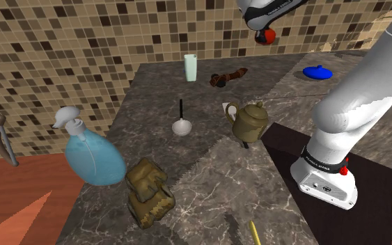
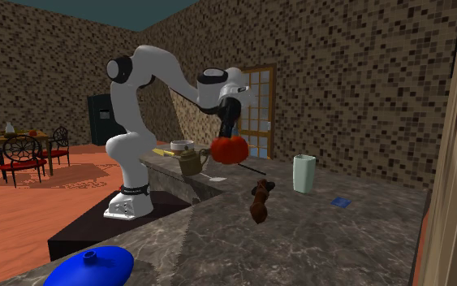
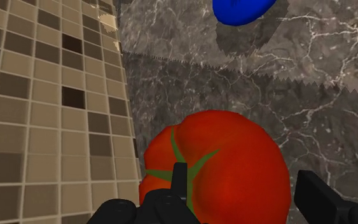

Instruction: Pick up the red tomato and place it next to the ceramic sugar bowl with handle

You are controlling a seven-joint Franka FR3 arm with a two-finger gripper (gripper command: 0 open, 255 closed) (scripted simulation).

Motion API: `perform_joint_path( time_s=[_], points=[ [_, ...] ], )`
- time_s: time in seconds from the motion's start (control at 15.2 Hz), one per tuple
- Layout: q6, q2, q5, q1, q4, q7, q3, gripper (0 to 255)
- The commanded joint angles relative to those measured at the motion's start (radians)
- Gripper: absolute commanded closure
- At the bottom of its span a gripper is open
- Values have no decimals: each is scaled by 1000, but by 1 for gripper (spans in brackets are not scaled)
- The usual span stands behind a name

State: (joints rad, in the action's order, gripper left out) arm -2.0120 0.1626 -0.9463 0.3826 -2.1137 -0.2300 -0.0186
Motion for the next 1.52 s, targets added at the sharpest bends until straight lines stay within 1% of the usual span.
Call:
perform_joint_path(
  time_s=[0.0, 0.2, 0.33, 0.66, 0.92, 1.45],
  points=[
    [17, 8, 10, -2, 16, -19, 2, 255],
    [38, 15, 21, -4, 41, -45, 3, 255],
    [75, 54, 32, -25, 5, -18, 31, 255],
    [172, 135, 74, -80, -65, 46, 108, 255],
    [253, 183, 119, -125, -98, 97, 174, 255],
    [421, 224, 228, -215, -102, 209, 319, 255]
  ],
)
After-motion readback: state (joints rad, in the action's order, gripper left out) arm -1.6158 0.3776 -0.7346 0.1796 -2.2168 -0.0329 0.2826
